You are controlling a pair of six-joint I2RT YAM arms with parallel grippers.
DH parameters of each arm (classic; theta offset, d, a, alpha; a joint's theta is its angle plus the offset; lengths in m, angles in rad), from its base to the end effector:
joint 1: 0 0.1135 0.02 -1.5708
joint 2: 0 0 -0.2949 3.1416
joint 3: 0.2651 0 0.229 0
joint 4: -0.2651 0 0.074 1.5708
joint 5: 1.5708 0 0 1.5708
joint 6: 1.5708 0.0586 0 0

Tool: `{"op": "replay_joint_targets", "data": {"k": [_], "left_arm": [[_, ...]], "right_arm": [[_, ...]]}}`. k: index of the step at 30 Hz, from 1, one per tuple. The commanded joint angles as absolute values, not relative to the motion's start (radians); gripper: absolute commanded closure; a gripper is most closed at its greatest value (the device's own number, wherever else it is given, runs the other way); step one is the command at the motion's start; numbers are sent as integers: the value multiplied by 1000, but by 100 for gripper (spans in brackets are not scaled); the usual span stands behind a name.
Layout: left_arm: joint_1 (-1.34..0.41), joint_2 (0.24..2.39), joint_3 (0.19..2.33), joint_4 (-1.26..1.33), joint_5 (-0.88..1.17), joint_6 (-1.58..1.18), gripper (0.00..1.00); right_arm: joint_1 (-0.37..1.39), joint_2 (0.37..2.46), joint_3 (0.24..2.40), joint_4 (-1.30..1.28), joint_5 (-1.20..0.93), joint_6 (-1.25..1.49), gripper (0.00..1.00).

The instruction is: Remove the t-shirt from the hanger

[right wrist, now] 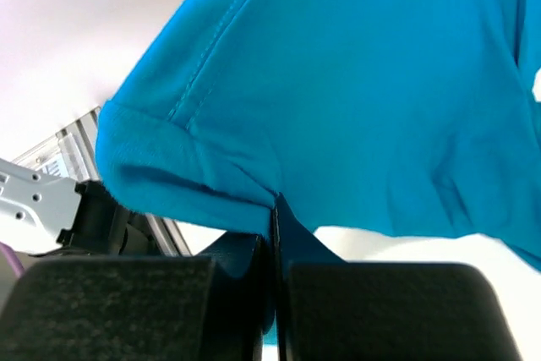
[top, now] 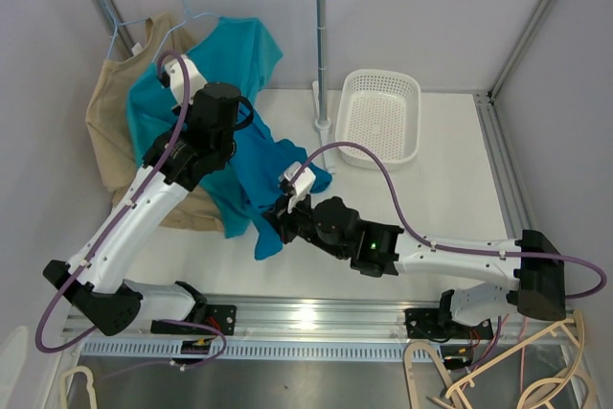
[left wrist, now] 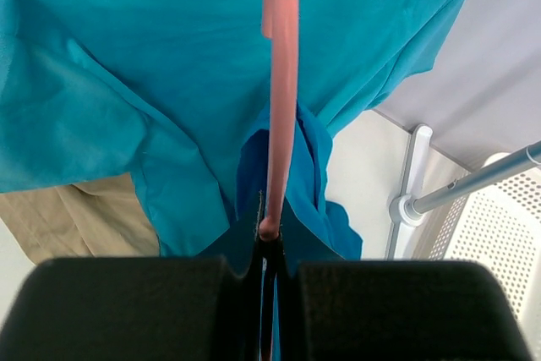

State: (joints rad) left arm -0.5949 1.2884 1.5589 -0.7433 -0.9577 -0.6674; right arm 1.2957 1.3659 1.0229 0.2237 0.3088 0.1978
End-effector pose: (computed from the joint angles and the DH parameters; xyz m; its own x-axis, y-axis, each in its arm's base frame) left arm 0.2179 -0.0896 0.4645 -0.1226 -0.3471 -0.9298 -0.4538 0.8528 -0.2585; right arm 0.1033 0.3004 0.3690 -0.1958 -0.0044 -0.9806 -0.8123 0.5610 0.1597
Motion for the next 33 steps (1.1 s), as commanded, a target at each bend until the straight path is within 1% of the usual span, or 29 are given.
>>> {"op": "replay_joint_targets", "data": {"k": [1, 3, 7, 11, 14, 17, 19, 20, 22, 23, 25, 26, 27, 30, 31, 33], "left_arm": [[-607, 1279, 1585, -697, -988, -663, 100], [-607, 1295, 1600, -687, -989, -647, 100], [-607, 1338, 1646, -686, -977, -644, 99], [-607, 1393, 1703, -713, -992, -637, 99], [-607, 1404, 1750, -761, -947, -605, 99], [-606, 1378, 1802, -820, -922, -594, 99], [-606, 1346, 1819, -822, -913, -568, 99], [-606, 1336, 1834, -834, -866, -552, 99], [-606, 1300, 1882, -906, -783, -558, 100], [-607, 1280, 1881, -925, -676, -567, 99], [-607, 1189, 1844, -937, -550, -583, 100], [-607, 1151, 1760, -922, -484, -583, 100], [-609, 1114, 1729, -884, -377, -581, 100], [-611, 1014, 1669, -896, -312, -581, 100], [-611, 1003, 1677, -923, -301, -571, 99], [-611, 1011, 1764, -966, -231, -552, 99]], "right_arm": [[1318, 1358, 1034, 221, 330, 209, 100], [1344, 1321, 1029, 162, 372, 219, 100], [1482, 1227, 979, 98, 545, 253, 100], [1647, 1138, 884, 43, 676, 323, 100], [1692, 1091, 810, 3, 750, 411, 100], [1697, 1045, 728, -58, 849, 506, 100], [1697, 981, 684, -54, 868, 528, 100], [1695, 957, 663, -42, 880, 538, 100], [1675, 904, 617, -32, 887, 538, 100], [1657, 894, 612, -41, 885, 538, 100], [1580, 887, 624, -55, 848, 520, 100], [1553, 891, 633, -58, 833, 509, 100], [1502, 896, 655, -57, 810, 482, 100], [1405, 957, 708, -63, 761, 436, 100], [1319, 985, 763, -83, 721, 424, 100], [1225, 1082, 822, -84, 663, 375, 100]]}}
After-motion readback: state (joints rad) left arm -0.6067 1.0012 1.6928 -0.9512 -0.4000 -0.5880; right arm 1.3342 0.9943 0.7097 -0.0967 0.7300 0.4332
